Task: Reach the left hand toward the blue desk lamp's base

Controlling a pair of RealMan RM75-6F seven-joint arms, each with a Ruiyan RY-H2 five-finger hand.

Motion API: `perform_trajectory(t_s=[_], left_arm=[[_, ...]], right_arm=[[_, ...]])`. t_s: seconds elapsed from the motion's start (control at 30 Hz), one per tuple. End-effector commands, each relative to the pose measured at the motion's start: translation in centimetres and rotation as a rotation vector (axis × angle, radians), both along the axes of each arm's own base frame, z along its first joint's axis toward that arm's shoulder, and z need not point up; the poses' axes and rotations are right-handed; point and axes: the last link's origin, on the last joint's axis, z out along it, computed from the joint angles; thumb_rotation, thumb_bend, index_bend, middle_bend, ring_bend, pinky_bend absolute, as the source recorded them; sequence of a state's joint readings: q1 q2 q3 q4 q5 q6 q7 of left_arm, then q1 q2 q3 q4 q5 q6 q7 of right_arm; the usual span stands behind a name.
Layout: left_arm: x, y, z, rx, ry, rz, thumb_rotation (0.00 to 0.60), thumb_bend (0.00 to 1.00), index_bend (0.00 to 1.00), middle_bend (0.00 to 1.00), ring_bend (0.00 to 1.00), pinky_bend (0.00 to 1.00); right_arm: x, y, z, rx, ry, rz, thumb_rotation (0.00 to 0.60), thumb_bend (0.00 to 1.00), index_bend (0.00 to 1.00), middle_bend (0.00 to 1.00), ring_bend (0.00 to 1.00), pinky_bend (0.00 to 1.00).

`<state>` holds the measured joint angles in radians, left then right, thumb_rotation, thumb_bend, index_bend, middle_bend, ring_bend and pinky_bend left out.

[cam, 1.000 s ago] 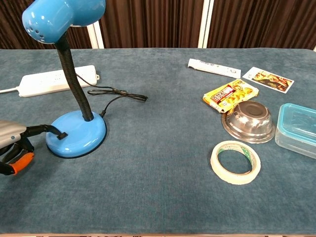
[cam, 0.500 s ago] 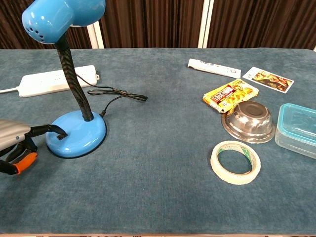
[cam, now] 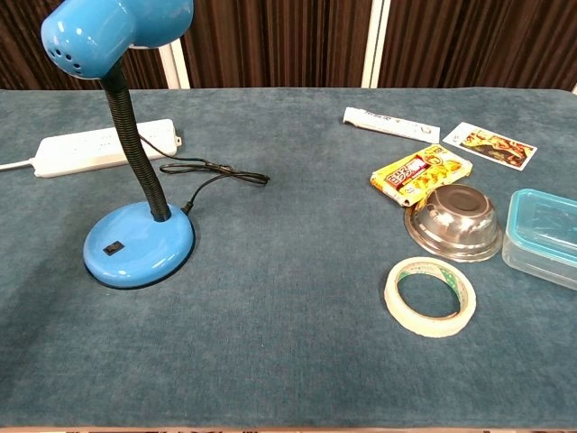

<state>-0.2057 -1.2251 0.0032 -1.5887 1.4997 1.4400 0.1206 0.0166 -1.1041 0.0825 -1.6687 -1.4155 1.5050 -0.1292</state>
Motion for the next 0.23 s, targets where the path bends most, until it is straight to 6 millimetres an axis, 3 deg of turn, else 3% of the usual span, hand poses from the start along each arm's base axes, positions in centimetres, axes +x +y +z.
perform_trajectory(t_s=[0.03,0.23], left_arm=[[-0.7,-0.9,2.1,0.044,-0.044,0.049,0.600,0.18,0.14,0.20,0.10,0.16],[-1.5,-0.8,3.7,0.095,-0.044,0.080,0.600,0.18,0.14,0.19,0.09,0.16]], right_arm=[[0.0,0.0,0.0,-0.002,0.001,0.000,0.600,0.29,0.00,0.06,0.04,0.00],[-0.1,-0.1,0.1,-0.004,0.004,-0.003,0.600,0.29,0.00,0.06,0.04,0.00]])
